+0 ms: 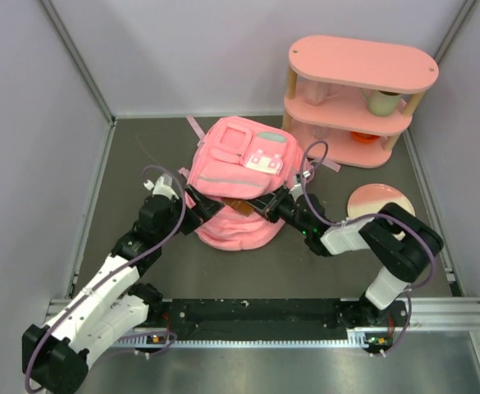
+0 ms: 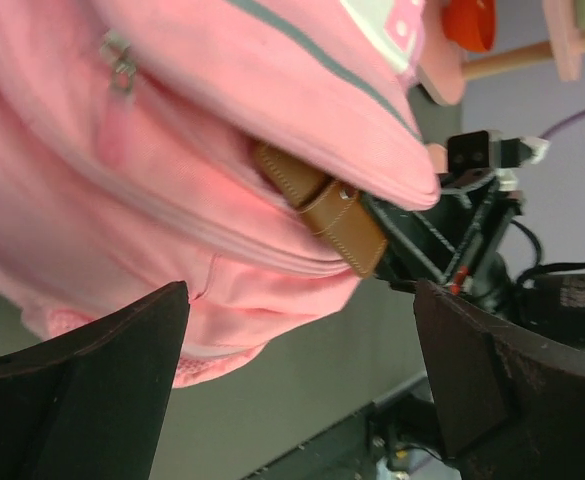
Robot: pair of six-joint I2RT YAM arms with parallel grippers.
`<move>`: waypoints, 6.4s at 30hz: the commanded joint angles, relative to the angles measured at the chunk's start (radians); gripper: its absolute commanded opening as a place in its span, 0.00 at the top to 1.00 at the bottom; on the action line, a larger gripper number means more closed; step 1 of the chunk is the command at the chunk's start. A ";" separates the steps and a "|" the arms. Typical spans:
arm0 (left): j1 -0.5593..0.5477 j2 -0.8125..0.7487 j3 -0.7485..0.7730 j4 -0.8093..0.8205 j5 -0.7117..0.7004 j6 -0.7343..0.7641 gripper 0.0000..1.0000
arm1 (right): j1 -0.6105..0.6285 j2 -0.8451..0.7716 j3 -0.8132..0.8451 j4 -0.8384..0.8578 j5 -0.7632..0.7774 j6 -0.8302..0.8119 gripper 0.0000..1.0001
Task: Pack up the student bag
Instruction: Place the personal item in the student bag, then zip the student bag at the center of the board.
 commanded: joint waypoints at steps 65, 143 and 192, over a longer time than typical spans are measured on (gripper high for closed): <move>-0.111 -0.017 -0.263 0.277 0.179 0.170 1.00 | 0.050 0.038 0.403 -0.577 -0.020 -0.112 1.00; -0.111 -0.397 -0.119 -0.218 0.035 0.296 0.21 | 0.115 -0.591 0.136 -0.948 0.055 -0.457 0.54; 0.357 0.167 -0.108 0.262 0.153 0.257 0.57 | 0.486 0.253 0.906 -1.203 0.484 -0.784 0.59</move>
